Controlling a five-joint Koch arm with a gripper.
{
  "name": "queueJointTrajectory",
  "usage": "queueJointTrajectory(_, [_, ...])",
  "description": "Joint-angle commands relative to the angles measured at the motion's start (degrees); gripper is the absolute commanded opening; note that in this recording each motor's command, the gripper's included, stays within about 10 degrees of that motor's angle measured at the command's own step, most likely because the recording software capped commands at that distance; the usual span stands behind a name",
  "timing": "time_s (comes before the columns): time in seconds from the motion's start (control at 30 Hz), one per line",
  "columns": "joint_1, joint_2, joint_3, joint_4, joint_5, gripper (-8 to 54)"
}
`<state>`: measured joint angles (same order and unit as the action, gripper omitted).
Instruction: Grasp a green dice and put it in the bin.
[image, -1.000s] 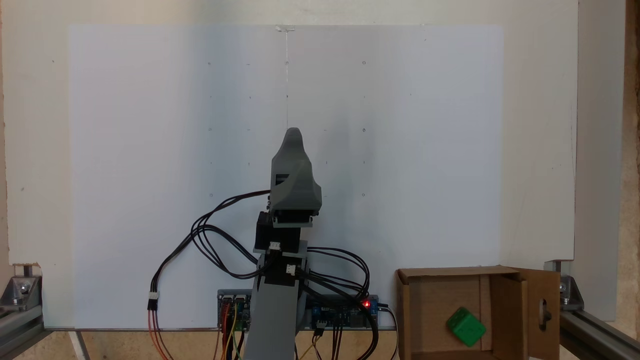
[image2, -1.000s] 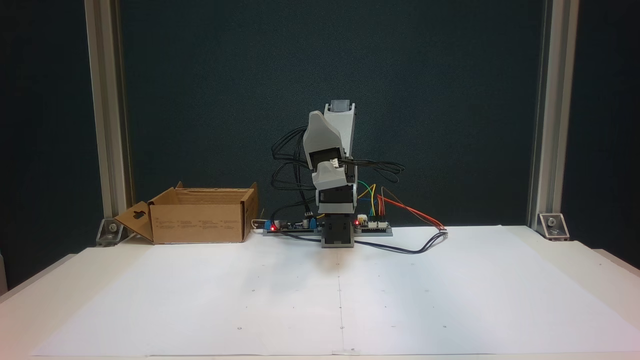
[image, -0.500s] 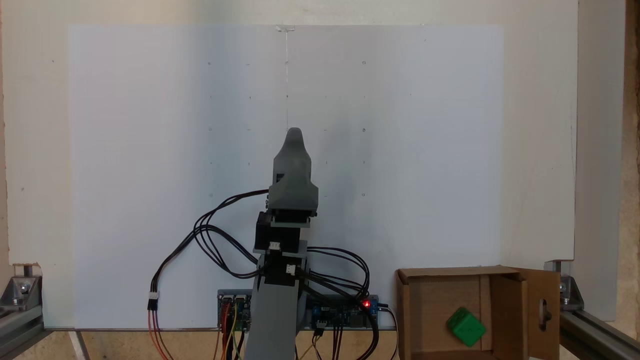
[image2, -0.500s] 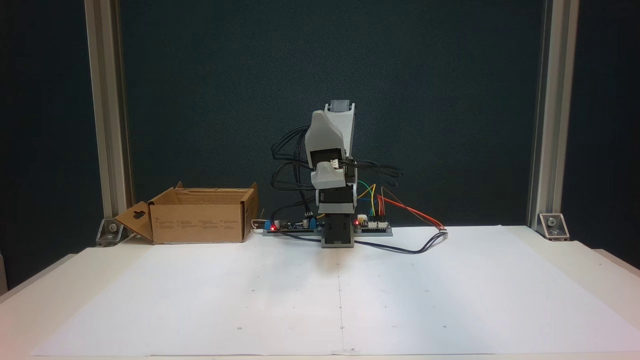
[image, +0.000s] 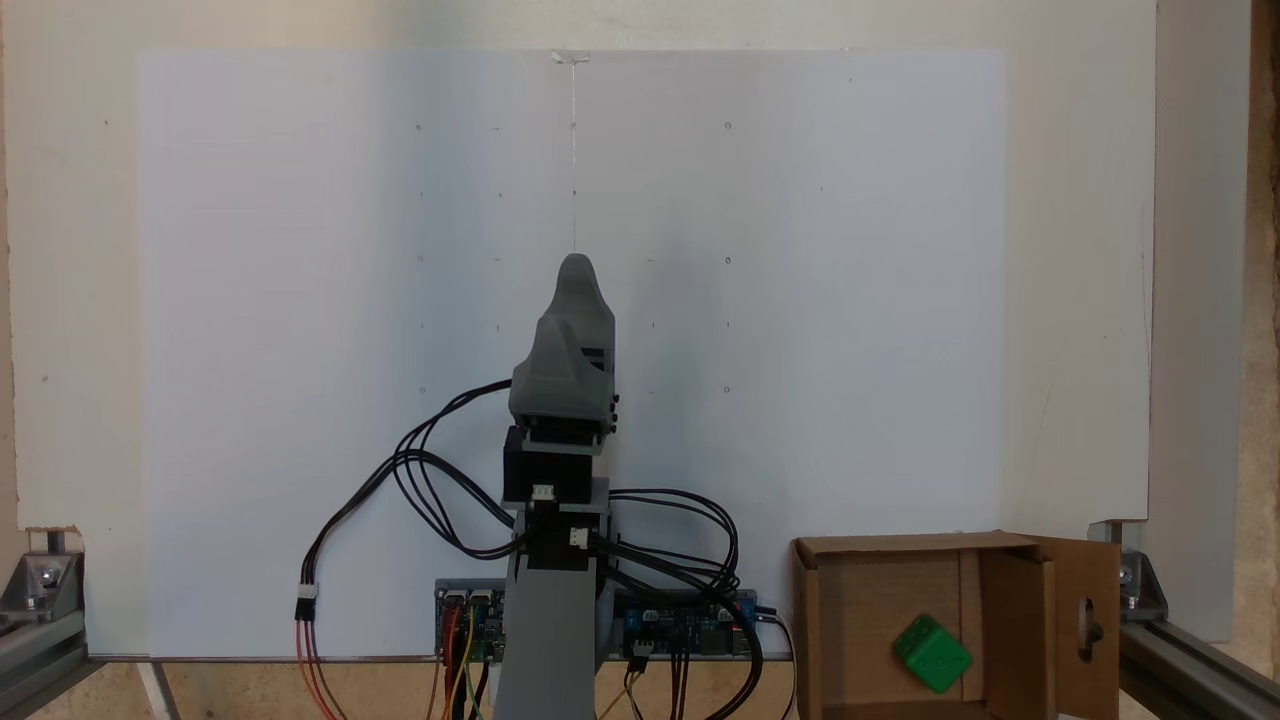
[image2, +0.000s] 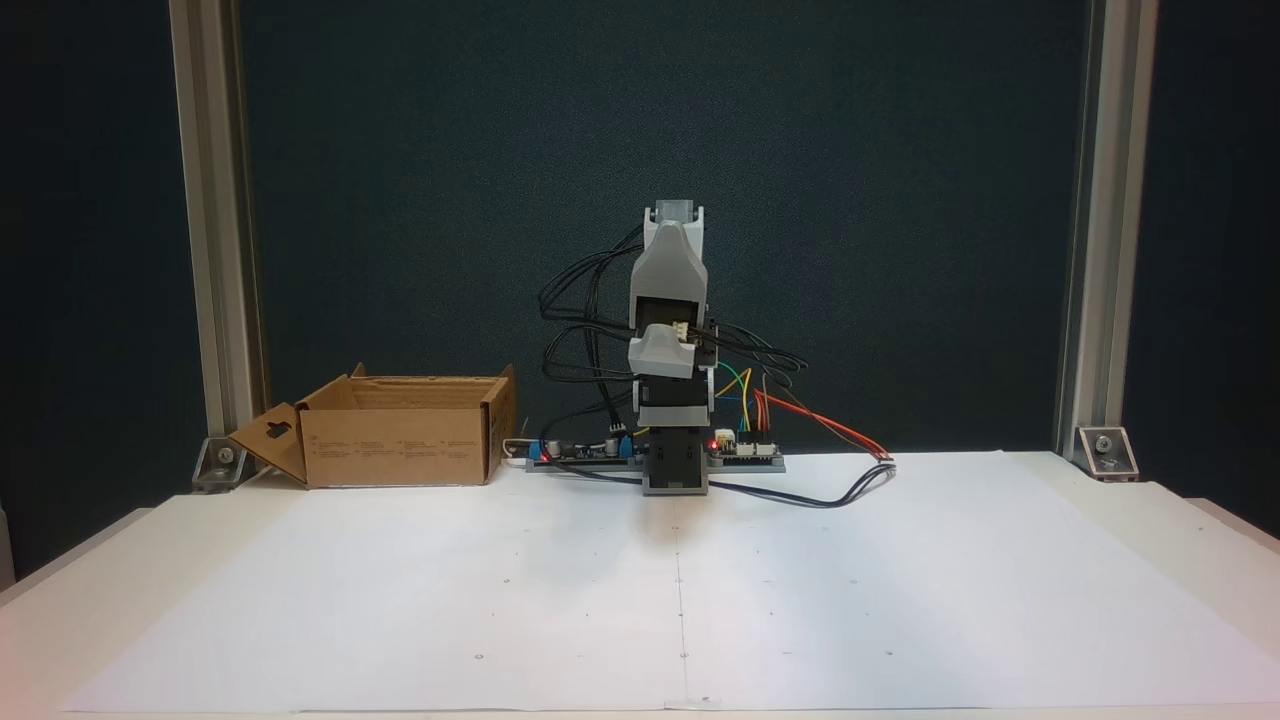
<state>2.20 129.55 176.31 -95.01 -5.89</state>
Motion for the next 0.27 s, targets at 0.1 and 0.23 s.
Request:
queueJointTrajectory(0.1, [-0.62, 5.98, 2.99, -2.81, -2.64, 44.7])
queueJointTrajectory(0.23, [-0.44, 5.98, 2.99, -2.72, -2.72, 44.7])
